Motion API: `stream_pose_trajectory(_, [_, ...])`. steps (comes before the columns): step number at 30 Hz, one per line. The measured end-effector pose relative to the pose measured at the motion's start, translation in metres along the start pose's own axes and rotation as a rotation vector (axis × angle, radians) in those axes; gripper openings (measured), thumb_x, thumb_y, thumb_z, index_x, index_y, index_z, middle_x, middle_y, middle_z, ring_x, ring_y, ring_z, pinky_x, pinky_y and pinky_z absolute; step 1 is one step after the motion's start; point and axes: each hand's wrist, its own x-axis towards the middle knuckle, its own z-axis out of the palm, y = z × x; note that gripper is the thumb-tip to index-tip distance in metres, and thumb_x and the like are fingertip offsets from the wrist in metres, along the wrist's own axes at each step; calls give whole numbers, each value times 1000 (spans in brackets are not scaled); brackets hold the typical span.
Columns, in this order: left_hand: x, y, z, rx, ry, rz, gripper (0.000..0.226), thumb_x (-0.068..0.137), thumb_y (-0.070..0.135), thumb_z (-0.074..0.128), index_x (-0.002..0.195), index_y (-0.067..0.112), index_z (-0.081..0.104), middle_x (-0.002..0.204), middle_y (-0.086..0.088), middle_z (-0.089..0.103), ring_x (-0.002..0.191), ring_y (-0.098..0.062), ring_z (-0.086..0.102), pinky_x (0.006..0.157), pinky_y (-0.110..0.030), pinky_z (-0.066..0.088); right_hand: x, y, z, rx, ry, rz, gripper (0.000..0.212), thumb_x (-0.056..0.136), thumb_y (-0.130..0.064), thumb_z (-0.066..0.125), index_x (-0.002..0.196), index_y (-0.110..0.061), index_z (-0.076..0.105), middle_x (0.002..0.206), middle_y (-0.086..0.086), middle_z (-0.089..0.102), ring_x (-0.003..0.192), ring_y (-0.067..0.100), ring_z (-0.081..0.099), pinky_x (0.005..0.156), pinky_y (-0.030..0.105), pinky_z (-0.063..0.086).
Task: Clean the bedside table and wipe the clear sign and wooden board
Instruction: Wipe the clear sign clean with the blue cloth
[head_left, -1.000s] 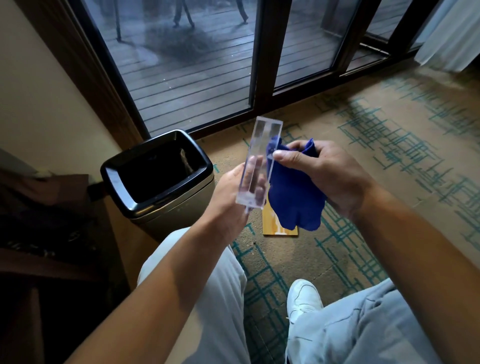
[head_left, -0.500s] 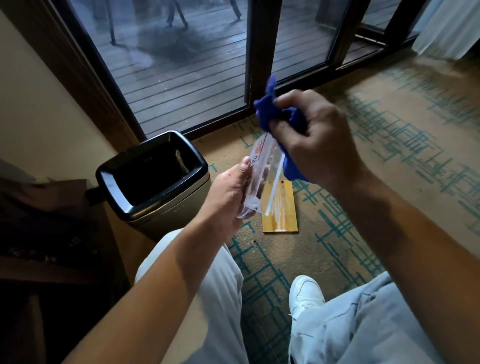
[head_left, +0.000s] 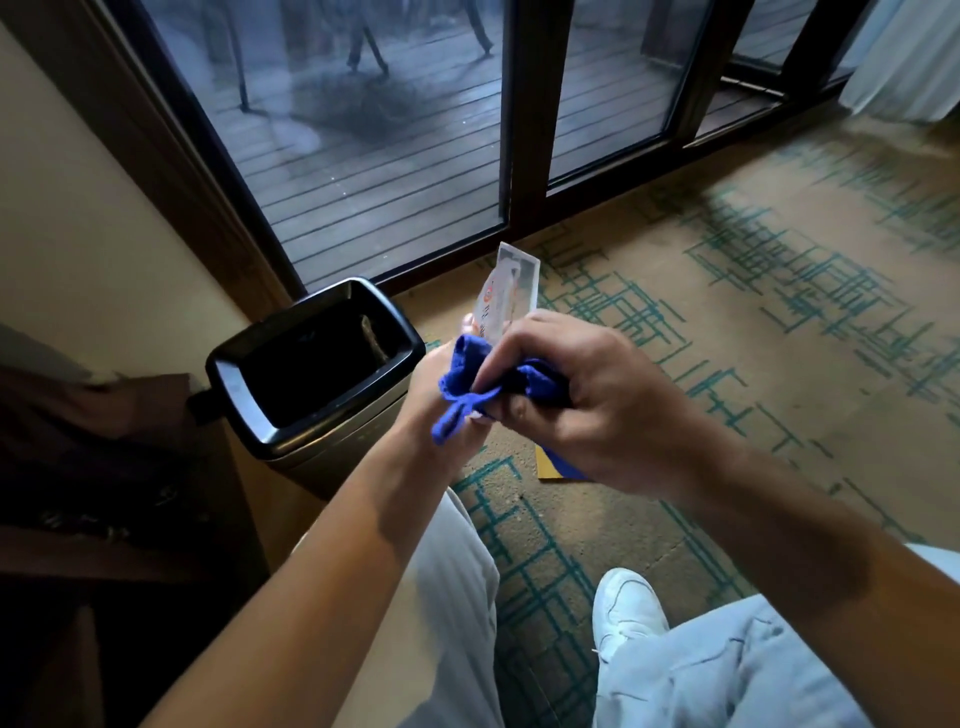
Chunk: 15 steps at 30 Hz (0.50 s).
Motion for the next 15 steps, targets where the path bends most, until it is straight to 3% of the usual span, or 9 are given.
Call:
stream_pose_trajectory(3, [1, 6, 2, -9, -4, -66, 48, 106, 8, 37, 70, 15, 67, 52, 7, 65, 49, -4, 62, 45, -15, 50, -2, 4, -16, 109, -19, 10, 16, 80, -6, 72, 90, -17, 72, 86, -8, 66, 80, 3, 62, 73, 15, 44])
stream_pose_trajectory(6, [4, 6, 10, -344, -78, -148, 39, 108, 16, 30, 84, 11, 59, 51, 0, 53, 32, -8, 40, 27, -14, 30, 3, 14, -39, 297, 186, 121, 11, 82, -14, 69, 85, -25, 70, 75, -11, 68, 67, 0, 60, 62, 14, 46])
stream_pose_trajectory(8, [2, 0, 12, -334, -148, -170, 26, 106, 16, 32, 90, 10, 52, 53, 2, 51, 33, -6, 38, 27, -13, 28, 9, 22, -51, 362, 338, 180, 11, 85, -15, 69, 87, -26, 70, 75, -10, 67, 69, 6, 62, 62, 20, 51])
stream_pose_trajectory(11, [-4, -7, 10, -249, -253, -194, 15, 94, 21, 47, 88, 9, 54, 53, 4, 52, 38, -7, 47, 32, -17, 39, 17, 29, -55, 348, 471, 209, 13, 87, -14, 67, 91, -27, 69, 72, -12, 65, 66, 10, 62, 61, 29, 55])
stream_pose_trajectory(15, [-2, -8, 11, -235, -251, -232, 34, 104, 27, 44, 80, 12, 64, 57, 4, 57, 43, -8, 53, 38, -19, 45, 23, 30, -46, 220, 481, 183, 13, 86, -16, 67, 87, -29, 69, 78, -2, 70, 68, 8, 61, 64, 27, 51])
